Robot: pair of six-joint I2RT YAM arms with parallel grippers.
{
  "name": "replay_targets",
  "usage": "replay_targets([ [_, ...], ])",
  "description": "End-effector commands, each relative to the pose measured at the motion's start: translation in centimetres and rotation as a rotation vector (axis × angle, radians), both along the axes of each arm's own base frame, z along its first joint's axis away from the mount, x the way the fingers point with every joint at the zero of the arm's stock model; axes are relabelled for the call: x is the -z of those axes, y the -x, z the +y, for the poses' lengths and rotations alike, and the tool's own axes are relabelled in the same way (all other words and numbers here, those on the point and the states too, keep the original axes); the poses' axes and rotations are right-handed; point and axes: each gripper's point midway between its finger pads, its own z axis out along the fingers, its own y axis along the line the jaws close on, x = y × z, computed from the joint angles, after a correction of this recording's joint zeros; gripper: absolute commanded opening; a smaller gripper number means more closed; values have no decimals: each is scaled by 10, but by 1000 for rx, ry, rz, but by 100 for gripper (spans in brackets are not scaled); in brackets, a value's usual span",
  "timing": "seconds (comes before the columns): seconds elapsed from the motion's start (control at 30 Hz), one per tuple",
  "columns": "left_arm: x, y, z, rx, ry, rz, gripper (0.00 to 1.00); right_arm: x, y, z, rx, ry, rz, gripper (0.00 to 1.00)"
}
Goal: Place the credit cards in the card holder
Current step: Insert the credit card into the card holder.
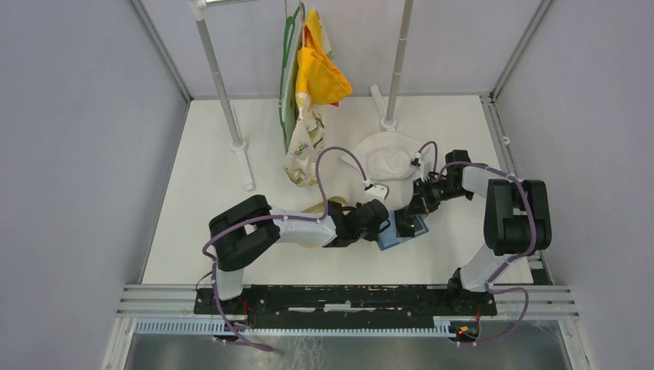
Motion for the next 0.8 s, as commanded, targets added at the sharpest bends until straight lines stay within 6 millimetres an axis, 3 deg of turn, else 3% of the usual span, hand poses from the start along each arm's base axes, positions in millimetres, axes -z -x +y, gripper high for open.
replay_targets([
  [0.0, -1, 0, 0, -5, -1, 1, 11, 5, -8, -12, -32, 111, -63, 0],
  [0.3, -3, 0, -1, -6, 0, -2, 10, 8, -6, -12, -44, 141, -32, 1],
  [0.77, -6, -1, 0, -5, 4, -10, 10, 14, -8, 6, -42, 139, 48, 6],
])
